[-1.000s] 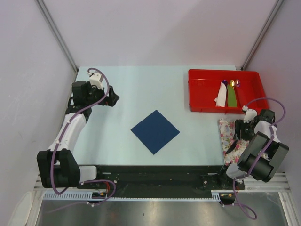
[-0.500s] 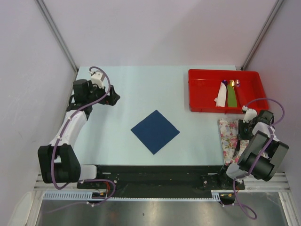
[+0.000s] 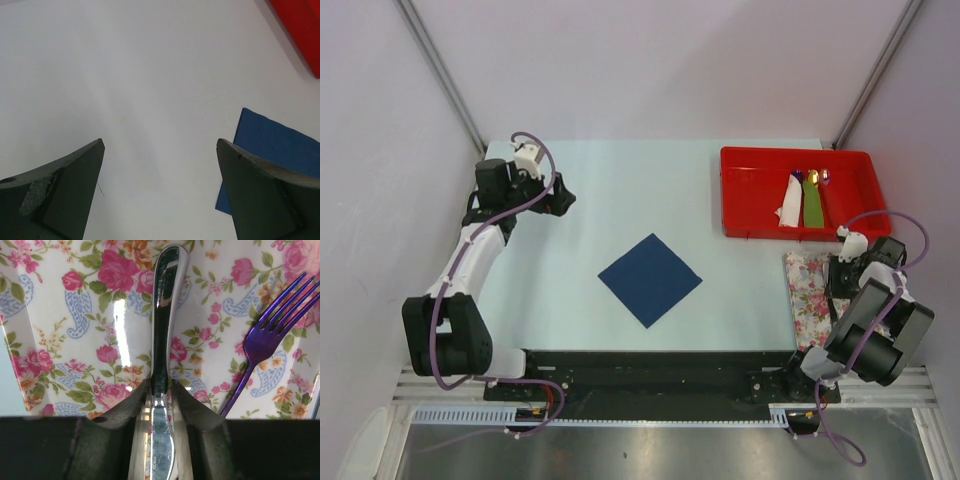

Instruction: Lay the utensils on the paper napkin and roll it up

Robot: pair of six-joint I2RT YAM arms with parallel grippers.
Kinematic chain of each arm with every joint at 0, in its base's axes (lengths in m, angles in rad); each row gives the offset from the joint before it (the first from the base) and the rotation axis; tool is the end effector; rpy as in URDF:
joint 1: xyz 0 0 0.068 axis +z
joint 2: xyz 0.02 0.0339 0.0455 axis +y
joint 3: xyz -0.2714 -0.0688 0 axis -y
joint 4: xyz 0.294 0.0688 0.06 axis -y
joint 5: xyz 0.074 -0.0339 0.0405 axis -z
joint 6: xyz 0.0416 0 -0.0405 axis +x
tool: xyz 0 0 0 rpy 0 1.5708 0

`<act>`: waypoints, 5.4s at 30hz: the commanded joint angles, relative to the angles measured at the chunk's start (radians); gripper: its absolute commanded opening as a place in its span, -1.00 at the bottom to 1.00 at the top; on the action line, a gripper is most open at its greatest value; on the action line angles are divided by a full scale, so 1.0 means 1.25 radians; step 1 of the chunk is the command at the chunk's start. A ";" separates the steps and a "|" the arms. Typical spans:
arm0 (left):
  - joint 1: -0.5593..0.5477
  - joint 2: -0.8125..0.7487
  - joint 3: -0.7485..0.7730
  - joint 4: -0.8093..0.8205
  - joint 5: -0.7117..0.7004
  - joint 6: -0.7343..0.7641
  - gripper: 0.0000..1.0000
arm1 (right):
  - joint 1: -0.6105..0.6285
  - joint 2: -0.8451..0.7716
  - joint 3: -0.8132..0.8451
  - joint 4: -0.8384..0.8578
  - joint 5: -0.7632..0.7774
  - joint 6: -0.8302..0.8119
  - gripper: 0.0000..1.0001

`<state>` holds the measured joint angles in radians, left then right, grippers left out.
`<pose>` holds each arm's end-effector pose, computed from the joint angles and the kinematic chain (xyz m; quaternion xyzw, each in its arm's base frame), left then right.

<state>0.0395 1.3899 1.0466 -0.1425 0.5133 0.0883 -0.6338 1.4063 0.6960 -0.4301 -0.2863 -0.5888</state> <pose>0.3662 -0.0060 0.2865 0.1512 0.8249 -0.1851 0.5122 0.2367 -0.1594 0.1315 -0.0087 0.9674 -0.0072 0.2531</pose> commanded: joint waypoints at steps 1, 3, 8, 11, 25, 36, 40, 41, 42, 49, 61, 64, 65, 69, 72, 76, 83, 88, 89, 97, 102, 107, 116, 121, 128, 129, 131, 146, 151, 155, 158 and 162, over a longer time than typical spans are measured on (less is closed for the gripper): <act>-0.002 0.006 0.050 -0.004 0.025 0.020 0.99 | -0.013 0.070 -0.027 -0.078 -0.005 -0.046 -0.37; -0.002 0.008 0.054 -0.006 0.023 0.019 0.99 | -0.014 0.086 -0.027 -0.079 -0.009 -0.054 -0.37; -0.002 0.002 0.056 -0.009 0.015 0.019 0.99 | -0.021 0.121 -0.016 -0.082 -0.021 -0.065 -0.72; -0.002 -0.001 0.056 -0.010 0.015 0.020 0.99 | -0.023 0.112 -0.002 -0.100 -0.035 -0.075 -1.00; -0.016 -0.006 0.048 0.005 0.027 0.009 0.99 | 0.030 -0.060 0.047 -0.269 -0.182 -0.222 -1.00; -0.025 -0.017 0.038 -0.008 0.015 0.013 0.99 | 0.157 -0.130 0.020 -0.282 -0.209 -0.318 -1.00; -0.051 -0.025 0.030 -0.011 0.014 0.014 0.99 | 0.210 -0.077 0.038 -0.240 -0.191 -0.327 -1.00; -0.052 -0.027 0.028 -0.011 0.013 0.015 0.99 | 0.213 -0.064 0.046 -0.227 -0.188 -0.335 -1.00; -0.052 -0.032 0.025 -0.012 0.012 0.016 0.99 | 0.215 -0.048 0.054 -0.223 -0.186 -0.340 -1.00; -0.052 -0.039 0.014 -0.016 0.005 0.030 0.99 | 0.217 0.047 0.123 -0.227 -0.169 -0.378 -1.00; -0.052 -0.028 0.008 -0.005 0.007 0.021 0.99 | 0.286 0.037 0.141 -0.234 -0.159 -0.410 -1.00; -0.052 -0.026 0.011 -0.005 0.008 0.021 0.99 | 0.312 0.037 0.138 -0.235 -0.151 -0.431 -1.00; -0.052 -0.026 0.010 -0.005 0.008 0.021 0.99 | 0.318 0.040 0.137 -0.234 -0.149 -0.437 -1.00; -0.052 -0.026 0.011 -0.007 0.008 0.024 0.99 | 0.345 0.052 0.137 -0.230 -0.131 -0.459 -1.00; -0.052 -0.026 0.011 -0.009 0.008 0.028 0.99 | 0.367 0.071 0.143 -0.225 -0.113 -0.467 -0.99; -0.054 -0.028 0.009 -0.012 0.009 0.030 0.99 | 0.387 0.094 0.146 -0.212 -0.091 -0.465 -0.73; -0.052 -0.030 0.008 -0.015 0.010 0.032 0.99 | 0.414 0.138 0.155 -0.190 -0.042 -0.455 -0.30; -0.052 -0.031 0.008 -0.019 0.013 0.034 0.99 | 0.425 0.160 0.155 -0.168 -0.025 -0.451 -0.31; -0.052 -0.032 0.008 -0.019 0.014 0.034 0.99 | 0.426 0.161 0.155 -0.165 -0.021 -0.451 -0.32; -0.051 -0.042 0.039 -0.032 0.073 0.035 0.99 | 0.453 0.080 0.215 -0.253 -0.067 -0.452 -1.00; -0.052 -0.064 0.061 -0.047 0.171 0.036 0.99 | 0.505 -0.009 0.311 -0.405 -0.097 -0.486 -1.00; -0.071 -0.064 0.120 -0.197 0.251 0.097 0.94 | 0.689 -0.100 0.378 -0.487 -0.088 -0.506 -1.00; -0.236 -0.015 0.142 -0.549 0.391 0.159 0.79 | 1.093 -0.159 0.377 -0.386 0.039 -0.597 -1.00; -0.358 -0.057 0.038 -0.436 0.400 0.077 0.75 | 1.242 -0.094 0.431 -0.400 0.071 -0.616 -1.00; -0.511 -0.065 -0.035 -0.330 0.369 0.009 0.54 | 1.327 -0.028 0.484 -0.406 0.094 -0.597 -1.00; -0.519 -0.064 -0.047 -0.314 0.366 0.004 0.53 | 1.330 -0.022 0.491 -0.409 0.095 -0.593 -1.00; -0.526 -0.057 -0.060 -0.292 0.371 -0.025 0.49 | 1.338 -0.014 0.500 -0.414 0.100 -0.592 -1.00; -0.554 -0.022 -0.117 -0.136 0.412 -0.148 -0.80 | 1.350 -0.030 0.485 -0.333 0.172 -0.579 -0.99; -0.556 -0.052 -0.138 -0.069 0.403 -0.174 -0.74 | 1.346 -0.052 0.465 -0.267 0.195 -0.582 -1.00; -0.564 -0.038 -0.126 -0.091 0.390 -0.164 -0.19 | 1.355 -0.055 0.465 -0.284 0.200 -0.593 -1.00; -0.578 -0.025 -0.118 -0.113 0.381 -0.154 -0.17 | 1.360 -0.055 0.472 -0.288 0.203 -0.597 -1.00; -0.584 -0.032 -0.125 -0.100 0.375 -0.157 -0.83 | 1.367 -0.055 0.470 -0.284 0.217 -0.597 -1.00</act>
<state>-0.6716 1.3643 0.8822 -0.2993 0.9485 -0.1173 1.0618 1.3720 1.2606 -0.8467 -0.0532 -1.3201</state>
